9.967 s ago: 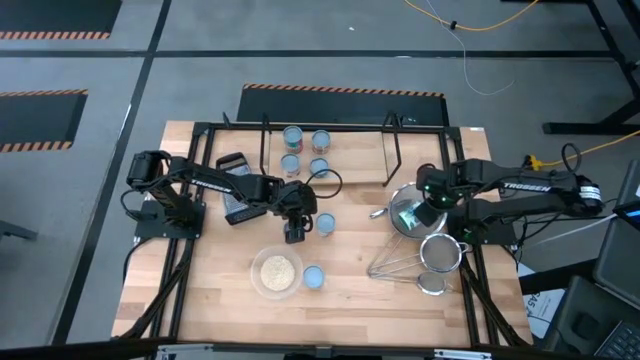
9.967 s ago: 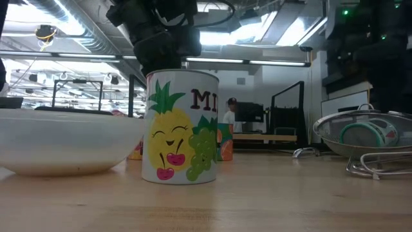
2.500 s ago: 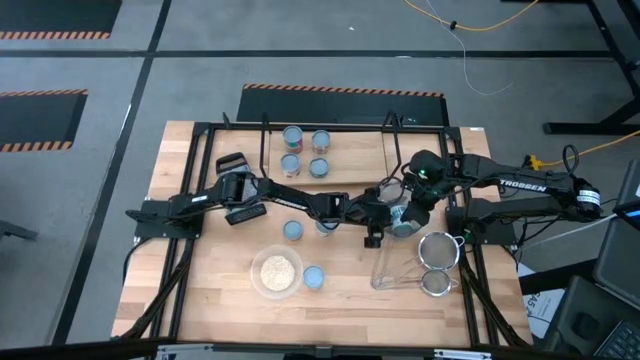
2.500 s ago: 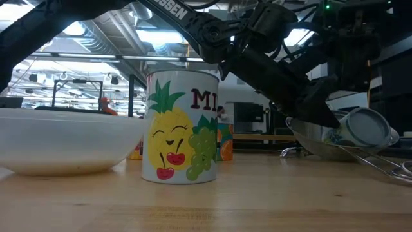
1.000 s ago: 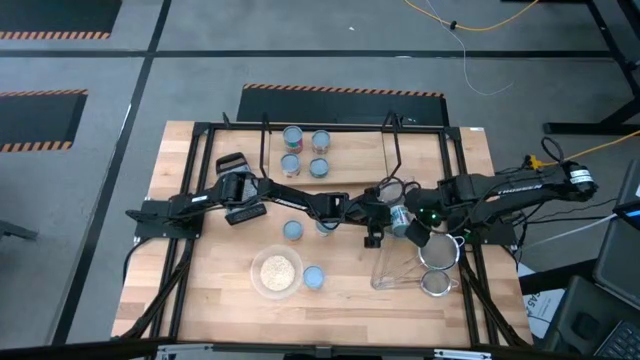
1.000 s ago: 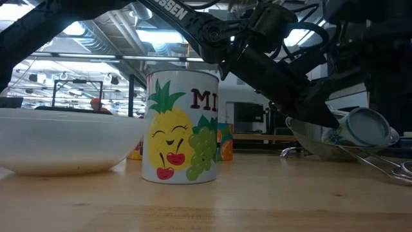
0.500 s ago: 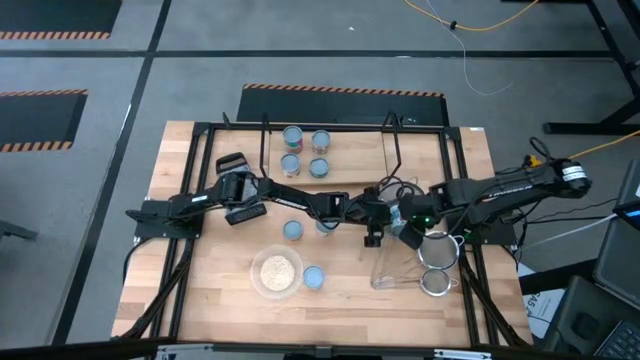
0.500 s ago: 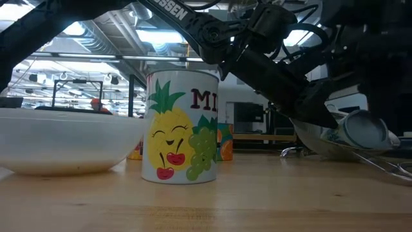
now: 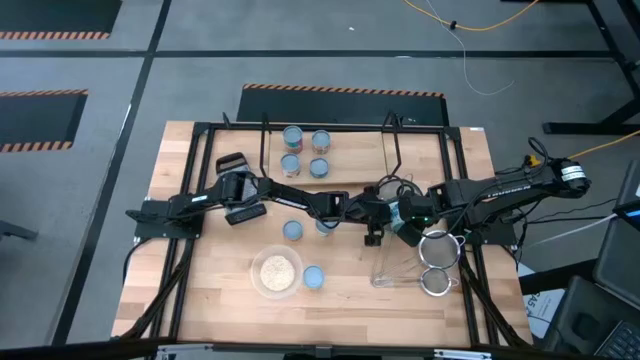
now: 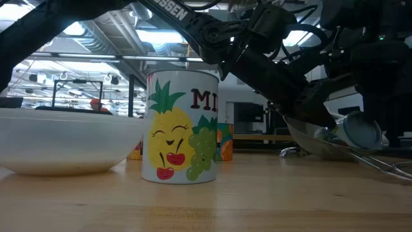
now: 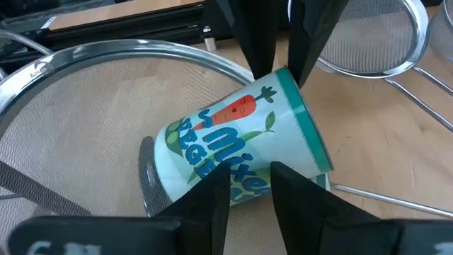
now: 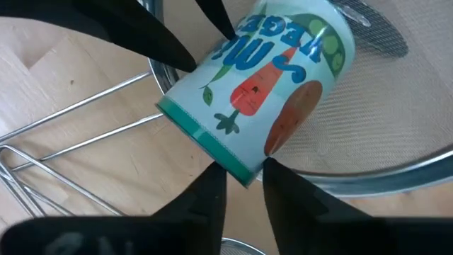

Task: Pick and place cans onto a shelf
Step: Put the white mixed vegetables can on the shelf

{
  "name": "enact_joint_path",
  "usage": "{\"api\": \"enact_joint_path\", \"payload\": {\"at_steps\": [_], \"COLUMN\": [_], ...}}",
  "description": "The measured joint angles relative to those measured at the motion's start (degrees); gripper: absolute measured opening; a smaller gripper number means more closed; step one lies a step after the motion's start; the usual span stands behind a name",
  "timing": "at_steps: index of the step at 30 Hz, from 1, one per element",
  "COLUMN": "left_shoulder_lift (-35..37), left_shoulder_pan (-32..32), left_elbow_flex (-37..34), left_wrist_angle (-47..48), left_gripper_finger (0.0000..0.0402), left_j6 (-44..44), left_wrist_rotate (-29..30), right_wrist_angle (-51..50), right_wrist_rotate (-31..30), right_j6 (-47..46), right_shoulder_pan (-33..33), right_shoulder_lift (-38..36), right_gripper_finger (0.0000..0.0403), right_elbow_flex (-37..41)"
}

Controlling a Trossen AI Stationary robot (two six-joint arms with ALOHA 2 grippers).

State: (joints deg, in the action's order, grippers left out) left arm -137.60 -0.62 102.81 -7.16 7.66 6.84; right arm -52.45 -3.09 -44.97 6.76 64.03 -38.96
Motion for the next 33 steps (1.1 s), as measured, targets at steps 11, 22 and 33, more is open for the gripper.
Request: {"api": "enact_joint_path", "payload": {"at_steps": [11, 22, 33], "left_shoulder_lift": [0.04, 0.04, 0.04], "left_shoulder_pan": [0.00, 0.00, -0.02], "left_elbow_flex": [0.02, 0.02, 0.02], "left_wrist_angle": [-0.09, 0.16, -0.30], "left_gripper_finger": [0.0098, 0.0098, 0.0098], "left_j6": [0.04, 0.04, 0.00], "left_wrist_rotate": [1.63, 1.60, 1.40], "right_wrist_angle": [-0.50, -0.50, -0.87], "right_wrist_rotate": [-0.24, -0.23, -0.56], "right_j6": [0.13, 0.22, 0.46], "right_shoulder_pan": [0.00, 0.00, -0.04], "right_shoulder_lift": [0.04, 0.04, 0.00], "right_gripper_finger": [0.0025, 0.0004, 0.0044], "right_elbow_flex": [0.09, 0.09, 0.07]}}
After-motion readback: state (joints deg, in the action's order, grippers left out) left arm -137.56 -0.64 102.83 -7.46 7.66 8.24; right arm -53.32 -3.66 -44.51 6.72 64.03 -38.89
